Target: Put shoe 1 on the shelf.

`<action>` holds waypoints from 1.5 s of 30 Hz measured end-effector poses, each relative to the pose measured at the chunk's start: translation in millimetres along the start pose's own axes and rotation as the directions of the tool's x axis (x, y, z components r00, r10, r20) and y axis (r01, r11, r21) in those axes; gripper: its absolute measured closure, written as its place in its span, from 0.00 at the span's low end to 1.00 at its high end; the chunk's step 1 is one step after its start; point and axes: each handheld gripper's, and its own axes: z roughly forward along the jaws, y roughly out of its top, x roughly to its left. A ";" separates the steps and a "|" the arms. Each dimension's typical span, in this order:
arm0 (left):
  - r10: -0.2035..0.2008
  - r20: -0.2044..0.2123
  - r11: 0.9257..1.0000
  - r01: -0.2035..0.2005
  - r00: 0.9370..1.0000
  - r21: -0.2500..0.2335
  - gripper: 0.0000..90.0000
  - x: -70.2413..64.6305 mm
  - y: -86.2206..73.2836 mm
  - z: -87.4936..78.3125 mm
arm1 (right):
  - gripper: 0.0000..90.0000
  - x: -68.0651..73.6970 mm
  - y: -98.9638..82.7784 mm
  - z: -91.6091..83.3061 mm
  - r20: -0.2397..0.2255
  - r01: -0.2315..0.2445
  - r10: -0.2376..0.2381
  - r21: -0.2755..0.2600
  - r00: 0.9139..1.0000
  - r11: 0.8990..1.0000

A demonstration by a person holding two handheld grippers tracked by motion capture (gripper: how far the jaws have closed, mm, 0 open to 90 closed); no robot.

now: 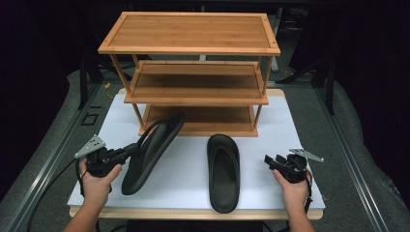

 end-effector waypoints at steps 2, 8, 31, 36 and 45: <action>-0.003 0.000 1.000 0.003 1.000 -0.019 0.93 0.6 2.2 -3.5 | 0.51 -0.1 0.0 0.1 0.001 -0.002 0.002 -0.001 1.000 1.000; -0.008 -0.007 0.998 0.007 1.000 -0.064 0.93 2.2 7.2 -13.7 | 0.51 0.0 -0.1 0.2 0.004 -0.002 0.002 0.000 1.000 1.000; 0.022 -0.036 0.980 -0.028 0.999 -0.197 0.94 -9.5 59.8 -12.5 | 0.51 0.6 0.8 2.3 0.007 -0.008 0.008 0.005 1.000 1.000; 0.012 -0.051 0.976 -0.022 0.999 -0.215 0.94 -7.3 69.4 -2.6 | 0.51 0.0 1.0 2.1 0.005 -0.016 0.016 0.002 1.000 1.000; 0.017 -0.110 0.970 -0.043 0.994 -0.237 0.94 -1.5 88.7 17.7 | 0.51 -0.3 1.0 1.6 -0.001 -0.021 0.021 -0.014 1.000 1.000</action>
